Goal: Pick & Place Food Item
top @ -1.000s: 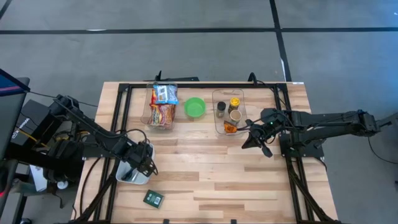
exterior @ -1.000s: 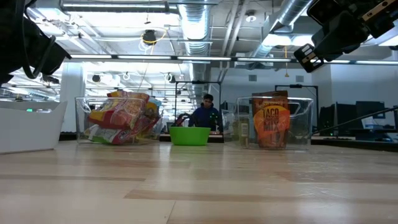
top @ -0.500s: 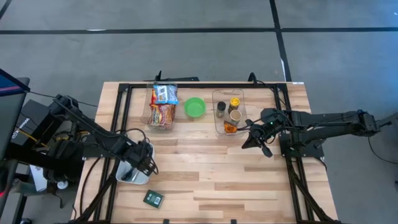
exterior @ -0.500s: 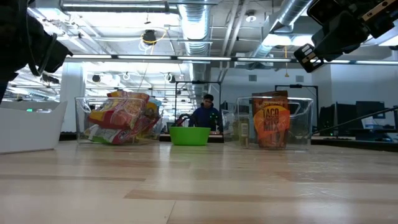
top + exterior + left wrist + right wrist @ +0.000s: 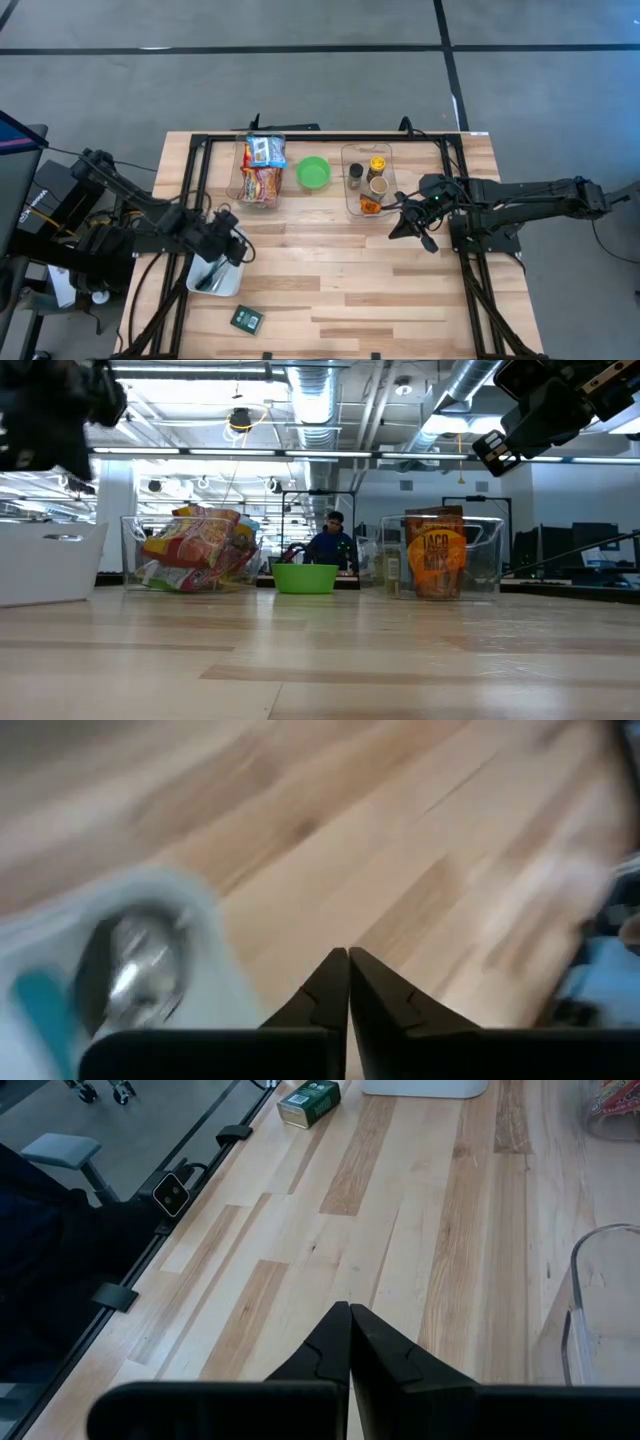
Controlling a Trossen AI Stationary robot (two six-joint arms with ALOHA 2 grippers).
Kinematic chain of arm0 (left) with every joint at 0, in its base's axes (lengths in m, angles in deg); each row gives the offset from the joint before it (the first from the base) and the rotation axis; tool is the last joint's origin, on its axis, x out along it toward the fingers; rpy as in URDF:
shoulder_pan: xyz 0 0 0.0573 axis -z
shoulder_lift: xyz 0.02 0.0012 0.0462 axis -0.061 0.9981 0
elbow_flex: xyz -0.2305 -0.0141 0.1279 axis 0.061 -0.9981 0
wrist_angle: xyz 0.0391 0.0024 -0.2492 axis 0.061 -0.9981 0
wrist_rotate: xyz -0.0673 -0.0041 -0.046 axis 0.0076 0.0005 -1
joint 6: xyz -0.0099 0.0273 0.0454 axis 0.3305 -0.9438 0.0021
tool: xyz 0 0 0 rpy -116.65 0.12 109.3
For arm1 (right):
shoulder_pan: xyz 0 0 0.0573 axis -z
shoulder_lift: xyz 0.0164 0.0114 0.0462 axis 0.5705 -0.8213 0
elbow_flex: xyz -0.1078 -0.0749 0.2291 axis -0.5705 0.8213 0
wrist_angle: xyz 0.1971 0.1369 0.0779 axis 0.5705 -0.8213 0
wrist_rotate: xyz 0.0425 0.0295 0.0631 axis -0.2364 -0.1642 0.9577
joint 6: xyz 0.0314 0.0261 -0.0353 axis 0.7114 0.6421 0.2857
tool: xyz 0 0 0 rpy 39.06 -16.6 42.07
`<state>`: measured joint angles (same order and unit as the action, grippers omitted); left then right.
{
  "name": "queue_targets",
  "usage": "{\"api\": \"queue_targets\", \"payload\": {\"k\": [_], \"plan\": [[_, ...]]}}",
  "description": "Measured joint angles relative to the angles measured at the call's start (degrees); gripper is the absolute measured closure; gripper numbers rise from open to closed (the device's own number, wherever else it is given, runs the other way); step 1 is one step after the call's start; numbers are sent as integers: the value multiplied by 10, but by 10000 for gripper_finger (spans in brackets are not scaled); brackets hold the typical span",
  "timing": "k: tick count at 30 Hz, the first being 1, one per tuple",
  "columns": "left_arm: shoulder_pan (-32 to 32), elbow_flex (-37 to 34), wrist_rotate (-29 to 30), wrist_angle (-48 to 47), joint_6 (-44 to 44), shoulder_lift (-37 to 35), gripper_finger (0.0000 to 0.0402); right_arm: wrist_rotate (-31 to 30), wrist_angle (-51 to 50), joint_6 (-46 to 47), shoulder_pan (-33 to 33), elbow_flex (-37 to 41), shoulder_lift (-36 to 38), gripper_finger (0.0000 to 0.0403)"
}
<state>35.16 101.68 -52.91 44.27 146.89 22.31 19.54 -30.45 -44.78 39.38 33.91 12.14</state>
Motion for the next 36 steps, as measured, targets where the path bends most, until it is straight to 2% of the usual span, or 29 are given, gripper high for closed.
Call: {"api": "queue_targets", "payload": {"k": [4,8,14,19,22,25,30,36], "plan": [[0,0,58,99,-86,-15,398,0,0,0,0,0,0,403],[0,0,74,252,-215,-12,401,0,0,0,0,0,0,403],[6,0,67,504,-385,17,398,0,0,0,0,0,0,403],[19,0,6,676,-469,67,398,0,0,0,0,0,0,403],[28,0,-31,759,-482,109,398,0,0,0,0,0,0,403],[41,0,-43,815,-469,147,399,0,0,0,0,0,0,403],[59,11,-44,824,-405,198,401,0,0,0,0,0,0,403],[73,61,-43,825,-407,254,401,0,0,0,0,0,0,403]]}}
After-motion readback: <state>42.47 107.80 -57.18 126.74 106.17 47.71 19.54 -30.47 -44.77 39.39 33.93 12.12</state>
